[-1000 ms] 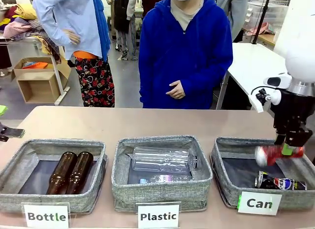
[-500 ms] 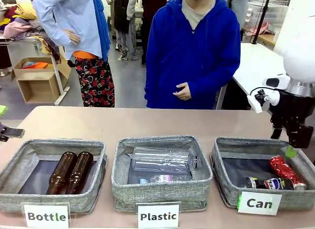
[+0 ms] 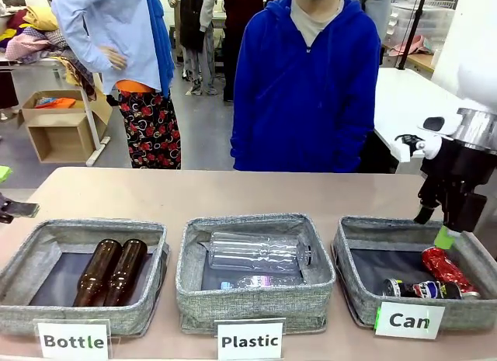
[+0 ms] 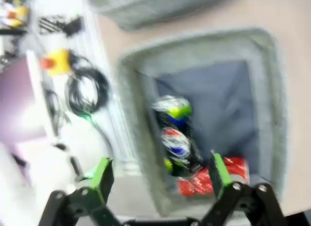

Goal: Sort the can waste into the basket.
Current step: Pick up the can waste from the table and place it in the right Fabric basket.

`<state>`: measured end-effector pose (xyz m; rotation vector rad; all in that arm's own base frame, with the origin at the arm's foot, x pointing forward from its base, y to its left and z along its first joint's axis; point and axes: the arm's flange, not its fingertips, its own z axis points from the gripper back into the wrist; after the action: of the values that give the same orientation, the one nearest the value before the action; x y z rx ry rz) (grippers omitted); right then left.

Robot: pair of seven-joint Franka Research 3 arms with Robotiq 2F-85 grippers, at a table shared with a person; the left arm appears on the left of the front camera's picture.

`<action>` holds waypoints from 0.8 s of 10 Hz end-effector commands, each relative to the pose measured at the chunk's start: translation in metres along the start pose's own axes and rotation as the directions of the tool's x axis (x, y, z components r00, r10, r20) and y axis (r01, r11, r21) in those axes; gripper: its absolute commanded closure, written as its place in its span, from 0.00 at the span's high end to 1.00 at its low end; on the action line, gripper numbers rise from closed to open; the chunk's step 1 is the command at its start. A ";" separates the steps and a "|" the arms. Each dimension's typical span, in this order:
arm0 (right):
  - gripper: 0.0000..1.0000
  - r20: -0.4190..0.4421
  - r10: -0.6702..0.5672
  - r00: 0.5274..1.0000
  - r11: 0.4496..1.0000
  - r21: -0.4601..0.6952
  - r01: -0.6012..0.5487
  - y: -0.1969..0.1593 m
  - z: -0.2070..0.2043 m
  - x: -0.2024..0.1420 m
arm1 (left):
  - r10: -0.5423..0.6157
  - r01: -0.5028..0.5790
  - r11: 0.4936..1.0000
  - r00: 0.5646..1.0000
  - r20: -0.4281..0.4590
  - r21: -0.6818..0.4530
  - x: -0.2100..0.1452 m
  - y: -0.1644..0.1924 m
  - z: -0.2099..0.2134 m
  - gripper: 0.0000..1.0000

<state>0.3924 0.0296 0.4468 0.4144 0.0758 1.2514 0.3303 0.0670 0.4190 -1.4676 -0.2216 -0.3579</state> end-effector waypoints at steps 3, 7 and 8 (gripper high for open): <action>1.00 0.543 -0.574 0.613 0.787 0.574 0.229 -0.012 0.031 -0.011 | 0.002 -0.002 1.000 1.000 0.002 -0.010 0.000 -0.004 0.002 1.00; 1.00 0.335 -0.941 -0.038 0.337 0.939 -0.072 -0.025 0.032 -0.038 | 0.002 -0.002 1.000 1.000 0.002 -0.010 0.000 -0.004 0.002 1.00; 1.00 0.287 -0.951 -0.118 0.296 0.953 -0.069 -0.023 0.030 -0.041 | 0.002 -0.002 1.000 1.000 0.002 -0.010 0.000 -0.004 0.002 1.00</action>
<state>0.4152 -0.0324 0.4541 1.4277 0.0096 0.3072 0.3308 0.0675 0.4195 -1.4667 -0.2227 -0.3584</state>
